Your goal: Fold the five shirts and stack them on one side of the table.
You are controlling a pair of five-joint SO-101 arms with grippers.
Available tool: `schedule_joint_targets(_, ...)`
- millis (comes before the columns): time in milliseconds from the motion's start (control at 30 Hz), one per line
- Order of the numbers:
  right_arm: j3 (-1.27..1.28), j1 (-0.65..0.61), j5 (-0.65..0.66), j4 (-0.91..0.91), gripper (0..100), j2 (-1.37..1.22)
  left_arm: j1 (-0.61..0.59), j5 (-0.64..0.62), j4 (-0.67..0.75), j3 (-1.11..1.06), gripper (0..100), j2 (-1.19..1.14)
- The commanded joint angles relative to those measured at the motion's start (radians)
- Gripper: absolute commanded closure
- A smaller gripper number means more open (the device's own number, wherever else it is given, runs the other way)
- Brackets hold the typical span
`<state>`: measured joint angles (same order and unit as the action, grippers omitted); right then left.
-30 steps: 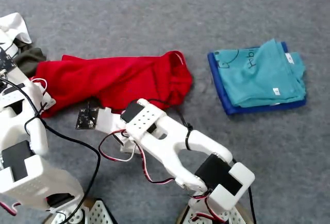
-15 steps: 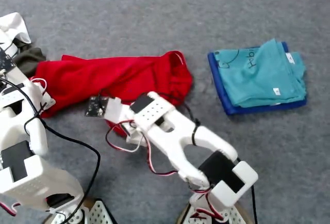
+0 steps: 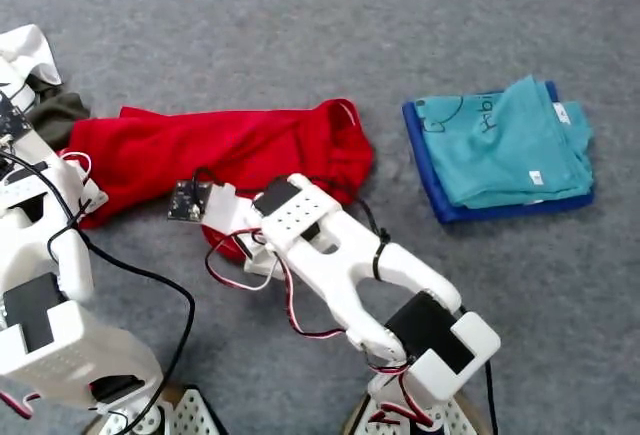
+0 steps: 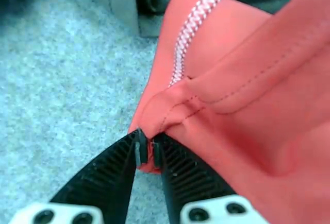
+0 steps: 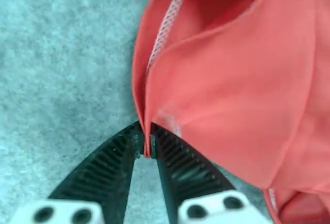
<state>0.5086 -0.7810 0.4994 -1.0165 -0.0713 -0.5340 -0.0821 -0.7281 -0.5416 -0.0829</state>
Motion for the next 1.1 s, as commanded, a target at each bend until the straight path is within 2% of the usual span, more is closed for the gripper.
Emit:
schedule_joint_targets(0, -0.077, 0.016, 0.006, 0.002, 99.7, 0.016, -0.002, -0.002, 0.015, 0.012, 98, 0.025)
schedule_joint_targets(167, -0.163, 0.068, -0.017, -0.055, 99.7, 0.059, -0.002, -0.002, 0.015, 0.012, 98, 0.025)
schedule_joint_targets(333, -0.291, 0.156, -0.025, -0.183, 99.7, 0.245, 0.000, -0.008, -0.008, 0.012, 98, 0.039)
schedule_joint_targets(433, -0.421, 0.203, -0.026, -0.252, 99.7, 0.383, -0.003, -0.017, -0.147, 0.091, 98, 0.119)
schedule_joint_targets(500, -0.533, 0.245, -0.091, -0.293, 99.7, 0.441, -0.003, -0.037, -0.258, 0.170, 98, 0.205)
schedule_joint_targets(600, -0.743, 0.309, -0.163, -0.391, 99.7, 0.455, 0.008, -0.040, -0.419, 0.316, 98, 0.355)
schedule_joint_targets(733, -1.058, 0.369, -0.180, -0.456, 99.7, 0.452, 0.066, -0.034, -0.585, 0.520, 98, 0.541)
schedule_joint_targets(900, -1.354, 0.426, -0.180, -0.453, 99.7, 0.450, 0.114, -0.034, -0.681, 0.753, 98, 0.708)
schedule_joint_targets(1067, -1.494, 0.512, -0.180, -0.361, 99.7, 0.450, 0.109, -0.032, -0.706, 0.890, 98, 0.782)
